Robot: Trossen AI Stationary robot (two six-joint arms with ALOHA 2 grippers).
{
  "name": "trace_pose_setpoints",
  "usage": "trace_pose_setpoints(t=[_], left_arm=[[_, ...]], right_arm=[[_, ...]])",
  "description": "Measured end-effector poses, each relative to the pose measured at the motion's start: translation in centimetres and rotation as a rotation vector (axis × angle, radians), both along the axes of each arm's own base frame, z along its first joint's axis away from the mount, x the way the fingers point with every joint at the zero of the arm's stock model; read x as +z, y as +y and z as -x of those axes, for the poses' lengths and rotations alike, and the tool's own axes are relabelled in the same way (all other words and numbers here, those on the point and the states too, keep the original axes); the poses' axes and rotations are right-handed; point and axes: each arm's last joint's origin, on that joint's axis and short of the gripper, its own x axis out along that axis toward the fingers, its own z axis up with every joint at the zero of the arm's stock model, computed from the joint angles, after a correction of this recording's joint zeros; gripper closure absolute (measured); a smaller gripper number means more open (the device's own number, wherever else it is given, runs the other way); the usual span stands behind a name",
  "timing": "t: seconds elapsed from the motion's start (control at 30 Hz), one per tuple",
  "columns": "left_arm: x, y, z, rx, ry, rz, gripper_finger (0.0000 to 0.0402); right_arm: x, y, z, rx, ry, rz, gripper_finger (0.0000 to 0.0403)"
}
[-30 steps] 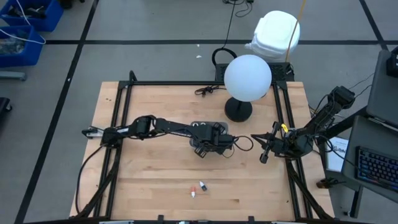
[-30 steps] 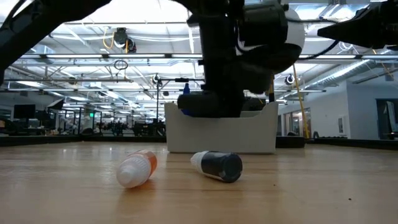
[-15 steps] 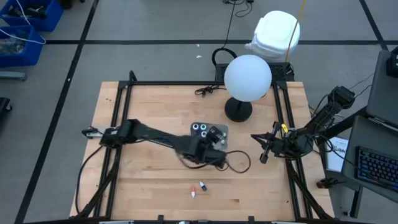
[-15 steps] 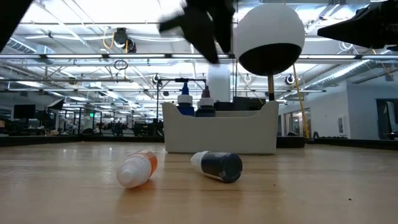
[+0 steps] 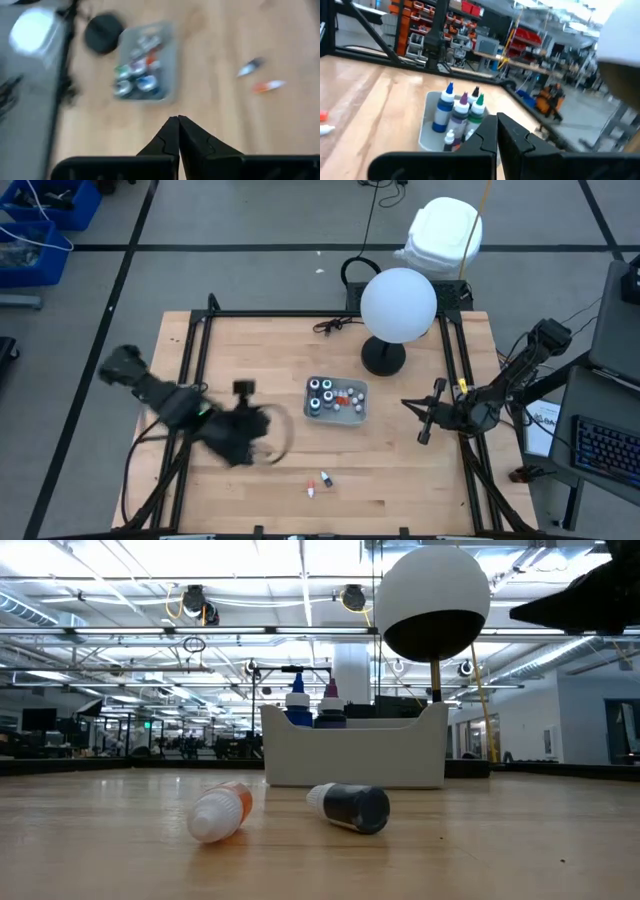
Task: Pick & Place food coloring
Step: Put the small purple food coloring bottle into the gray bin
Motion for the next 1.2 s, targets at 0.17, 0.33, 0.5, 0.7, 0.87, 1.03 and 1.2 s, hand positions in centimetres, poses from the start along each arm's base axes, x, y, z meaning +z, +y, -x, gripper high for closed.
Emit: trace_pose_setpoints(t=[0.17,0.33,0.5,0.7,0.87,1.03,1.2], left_arm=[[-5.9,-2.8,5.5,-0.181,-0.265,0.111,0.0396],[-12.0,-1.5,8.6,-0.376,-0.433,0.074,0.0398],[-13.4,3.0,10.7,-0.442,-0.660,0.074,0.0399],[-11.6,7.9,13.5,-0.451,-0.745,0.072,0.0400],[-12.3,9.4,14.6,-0.490,-0.842,0.096,0.0400],[-16.2,9.6,13.4,-0.451,-0.834,0.110,0.0401],[-19.7,9.7,12.8,-0.426,-0.854,0.089,0.0401]], right_arm=[[-0.6,0.0,-0.4,0.017,0.013,-0.048,0.0403],[-0.2,-0.8,-1.2,-0.092,-0.031,-0.093,0.0403],[1.4,0.1,-3.0,-0.094,0.016,-0.025,0.0403],[2.7,0.9,-4.5,-0.026,0.031,0.002,0.0403],[2.4,0.8,-4.9,0.046,0.023,-0.099,0.0403],[1.6,1.3,-5.5,0.047,0.051,-0.149,0.0403],[2.5,3.2,-7.7,0.128,0.121,-0.238,0.0403]])
